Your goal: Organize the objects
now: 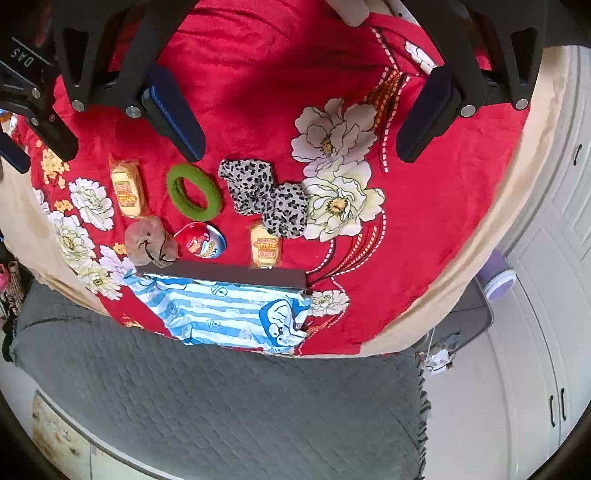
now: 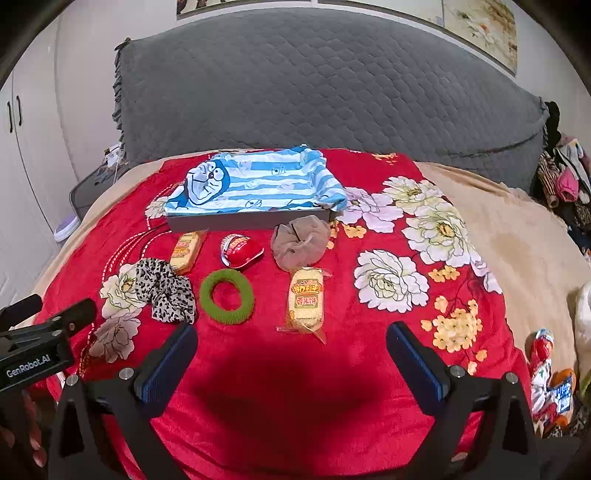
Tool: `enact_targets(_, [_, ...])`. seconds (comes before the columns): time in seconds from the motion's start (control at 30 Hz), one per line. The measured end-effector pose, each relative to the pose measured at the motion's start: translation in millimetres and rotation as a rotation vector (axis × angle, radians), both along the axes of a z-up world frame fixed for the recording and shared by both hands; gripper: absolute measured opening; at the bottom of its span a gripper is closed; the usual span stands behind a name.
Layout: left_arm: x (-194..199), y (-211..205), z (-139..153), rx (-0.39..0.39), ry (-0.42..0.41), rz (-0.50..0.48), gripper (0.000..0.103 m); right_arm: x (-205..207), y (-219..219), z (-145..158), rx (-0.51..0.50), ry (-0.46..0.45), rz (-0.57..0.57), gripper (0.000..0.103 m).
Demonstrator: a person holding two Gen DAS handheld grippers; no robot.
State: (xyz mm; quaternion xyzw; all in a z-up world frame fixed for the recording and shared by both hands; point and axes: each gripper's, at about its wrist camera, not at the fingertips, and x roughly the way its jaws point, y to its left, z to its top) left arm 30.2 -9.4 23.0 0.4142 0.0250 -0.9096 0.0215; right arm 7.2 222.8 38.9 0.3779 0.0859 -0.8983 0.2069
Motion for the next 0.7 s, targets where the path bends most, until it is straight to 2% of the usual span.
enact_targets(0.33, [7,1,9,-0.027,0.018,0.007,0.103,-1,12,14,-0.032,0.029,-0.036,0.103])
enact_targets(0.7, [6,-3,9,0.004,0.01,0.02,0.103,2,9,15,-0.048,0.028,-0.008,0.103])
